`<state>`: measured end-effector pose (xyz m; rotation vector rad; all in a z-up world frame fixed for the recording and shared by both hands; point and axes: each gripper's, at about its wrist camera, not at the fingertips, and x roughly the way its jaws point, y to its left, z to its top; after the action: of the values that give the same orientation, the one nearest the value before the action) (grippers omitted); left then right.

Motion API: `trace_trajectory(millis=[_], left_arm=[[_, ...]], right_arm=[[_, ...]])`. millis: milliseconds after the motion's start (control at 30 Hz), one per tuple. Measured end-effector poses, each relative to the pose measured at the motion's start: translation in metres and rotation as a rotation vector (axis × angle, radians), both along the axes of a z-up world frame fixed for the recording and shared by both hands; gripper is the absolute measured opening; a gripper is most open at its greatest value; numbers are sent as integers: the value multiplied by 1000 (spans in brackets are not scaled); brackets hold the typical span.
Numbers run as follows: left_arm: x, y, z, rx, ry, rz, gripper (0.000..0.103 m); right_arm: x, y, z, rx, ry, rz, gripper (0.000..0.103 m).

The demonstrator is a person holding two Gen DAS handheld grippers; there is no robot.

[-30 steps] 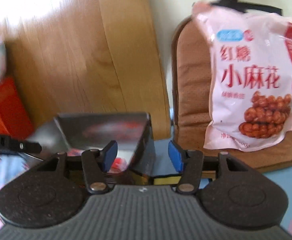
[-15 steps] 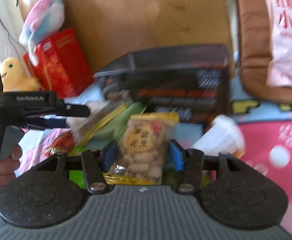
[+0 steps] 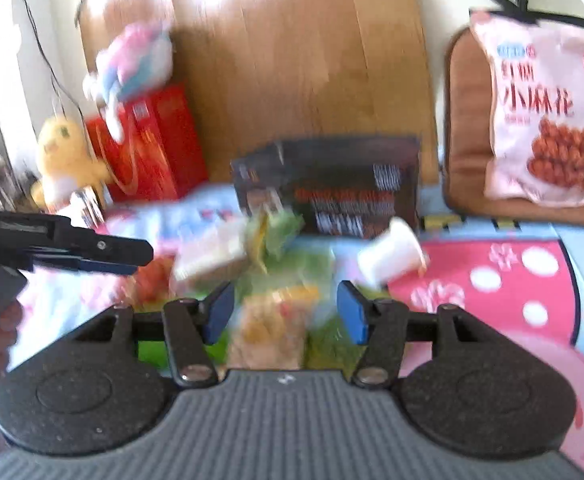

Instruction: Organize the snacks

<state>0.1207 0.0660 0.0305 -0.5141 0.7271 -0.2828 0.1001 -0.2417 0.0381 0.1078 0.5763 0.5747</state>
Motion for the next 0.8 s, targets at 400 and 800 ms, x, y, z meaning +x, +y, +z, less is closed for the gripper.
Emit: trace_trajectory(millis=[400, 800], left_arm=[[46, -20, -34, -12, 115, -45, 52], [25, -31, 23, -21, -35, -68, 53]], right_arm=[[57, 61, -33, -21, 104, 155, 39], [10, 48, 4, 38, -56, 148, 20]])
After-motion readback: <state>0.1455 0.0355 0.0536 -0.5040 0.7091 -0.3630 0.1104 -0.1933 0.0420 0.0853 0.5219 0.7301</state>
